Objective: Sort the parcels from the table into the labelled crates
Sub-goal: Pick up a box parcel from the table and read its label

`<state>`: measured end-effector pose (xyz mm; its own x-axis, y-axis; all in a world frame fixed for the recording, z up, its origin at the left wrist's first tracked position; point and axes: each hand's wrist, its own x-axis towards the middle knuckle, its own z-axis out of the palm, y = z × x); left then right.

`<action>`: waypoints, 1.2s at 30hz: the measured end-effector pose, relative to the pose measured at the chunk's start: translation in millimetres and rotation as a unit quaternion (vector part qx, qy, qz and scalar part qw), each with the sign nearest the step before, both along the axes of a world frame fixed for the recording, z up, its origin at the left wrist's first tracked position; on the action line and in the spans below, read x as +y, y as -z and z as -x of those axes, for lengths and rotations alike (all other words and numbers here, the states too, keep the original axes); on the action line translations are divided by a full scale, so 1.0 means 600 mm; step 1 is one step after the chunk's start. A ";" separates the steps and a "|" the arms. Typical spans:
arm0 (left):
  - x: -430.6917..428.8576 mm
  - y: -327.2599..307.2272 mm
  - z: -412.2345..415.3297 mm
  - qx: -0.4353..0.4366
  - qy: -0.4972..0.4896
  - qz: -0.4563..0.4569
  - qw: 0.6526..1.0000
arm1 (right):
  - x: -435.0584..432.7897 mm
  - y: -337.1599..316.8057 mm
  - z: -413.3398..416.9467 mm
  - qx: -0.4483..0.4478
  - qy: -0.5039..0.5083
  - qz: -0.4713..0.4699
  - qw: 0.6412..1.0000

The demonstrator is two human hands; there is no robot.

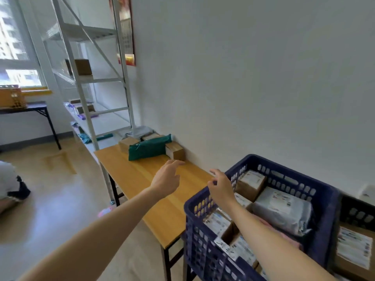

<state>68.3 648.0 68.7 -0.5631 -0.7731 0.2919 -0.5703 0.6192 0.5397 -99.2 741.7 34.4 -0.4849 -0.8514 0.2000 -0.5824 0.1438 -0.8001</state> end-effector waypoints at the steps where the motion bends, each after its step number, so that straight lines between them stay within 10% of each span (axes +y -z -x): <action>1: -0.030 0.002 -0.019 -0.002 -0.003 -0.001 1.000 | -0.029 -0.001 -0.019 0.000 -0.002 0.000 1.000; 18: -0.407 0.098 -0.170 -0.020 -0.009 -0.067 0.998 | -0.368 0.077 -0.152 -0.036 0.073 -0.053 0.995; 36: -0.831 0.188 0.006 -0.127 0.058 -0.083 0.987 | -0.750 0.204 -0.009 -0.175 0.146 -0.089 0.970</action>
